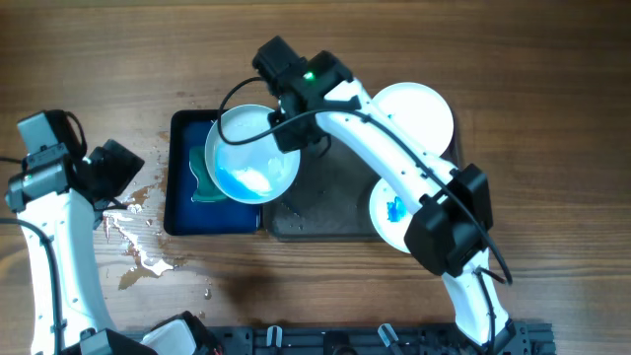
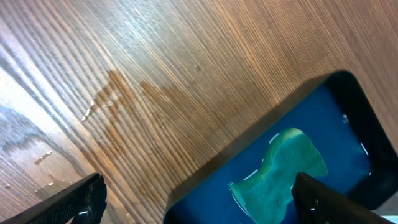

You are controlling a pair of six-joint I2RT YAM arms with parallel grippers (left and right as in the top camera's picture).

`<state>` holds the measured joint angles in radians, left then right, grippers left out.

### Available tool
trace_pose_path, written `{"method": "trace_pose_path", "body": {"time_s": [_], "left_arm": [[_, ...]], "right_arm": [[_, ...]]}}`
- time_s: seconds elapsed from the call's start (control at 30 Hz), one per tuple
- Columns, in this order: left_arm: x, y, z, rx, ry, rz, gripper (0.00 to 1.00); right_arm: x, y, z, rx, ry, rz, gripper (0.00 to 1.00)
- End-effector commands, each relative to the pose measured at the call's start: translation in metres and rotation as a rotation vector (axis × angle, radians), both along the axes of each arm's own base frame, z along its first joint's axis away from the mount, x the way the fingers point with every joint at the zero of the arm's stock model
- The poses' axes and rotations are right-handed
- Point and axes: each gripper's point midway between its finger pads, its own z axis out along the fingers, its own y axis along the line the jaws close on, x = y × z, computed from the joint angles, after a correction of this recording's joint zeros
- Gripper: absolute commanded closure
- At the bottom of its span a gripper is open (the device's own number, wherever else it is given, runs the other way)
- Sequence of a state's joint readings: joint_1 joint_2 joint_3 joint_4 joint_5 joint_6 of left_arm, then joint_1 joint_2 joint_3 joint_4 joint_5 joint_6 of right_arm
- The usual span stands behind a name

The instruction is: Clean dirty plates on tray and stack at the side

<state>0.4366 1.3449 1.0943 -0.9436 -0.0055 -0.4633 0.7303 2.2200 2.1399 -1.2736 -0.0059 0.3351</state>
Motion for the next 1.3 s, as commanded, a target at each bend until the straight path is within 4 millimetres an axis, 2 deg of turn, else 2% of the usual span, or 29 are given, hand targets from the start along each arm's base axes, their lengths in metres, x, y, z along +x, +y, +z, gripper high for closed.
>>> {"method": "trace_pose_path", "body": {"time_s": [0.0,0.2,0.33,0.5,0.57,0.73,0.87,1.0,1.27], "left_arm": [[0.001,0.003,0.004,-0.022,-0.021,0.028,0.06],[0.001,0.004,0.004,-0.021,-0.021,0.029,0.05],[0.002,0.004,-0.003,-0.032,0.001,0.029,0.04],[0.002,0.004,-0.006,-0.036,0.009,0.029,0.03],[0.002,0.004,-0.006,-0.038,0.009,0.029,0.03],[0.004,0.000,-0.006,-0.056,0.000,0.021,0.03],[0.005,-0.002,-0.006,-0.068,-0.006,0.016,0.03],[0.006,-0.003,-0.005,-0.074,-0.009,0.014,0.03],[0.005,-0.003,-0.006,-0.074,-0.008,0.014,0.03]], "right_arm": [[0.018,0.002,0.013,-0.097,-0.175,-0.006,0.95],[0.015,0.026,0.034,-0.197,-0.384,0.052,0.95],[0.017,0.039,0.076,-0.285,-0.596,0.080,0.95],[0.023,0.041,0.110,-0.456,-0.799,0.142,0.95],[0.023,0.047,0.126,-0.515,-0.885,0.169,0.95],[0.017,0.069,0.148,-0.580,-0.993,0.250,0.95],[0.017,0.076,0.169,-0.681,-1.066,0.313,0.96],[0.015,0.087,0.178,-0.719,-1.096,0.382,0.95],[0.019,0.096,0.198,-0.793,-1.148,0.442,0.95]]}}
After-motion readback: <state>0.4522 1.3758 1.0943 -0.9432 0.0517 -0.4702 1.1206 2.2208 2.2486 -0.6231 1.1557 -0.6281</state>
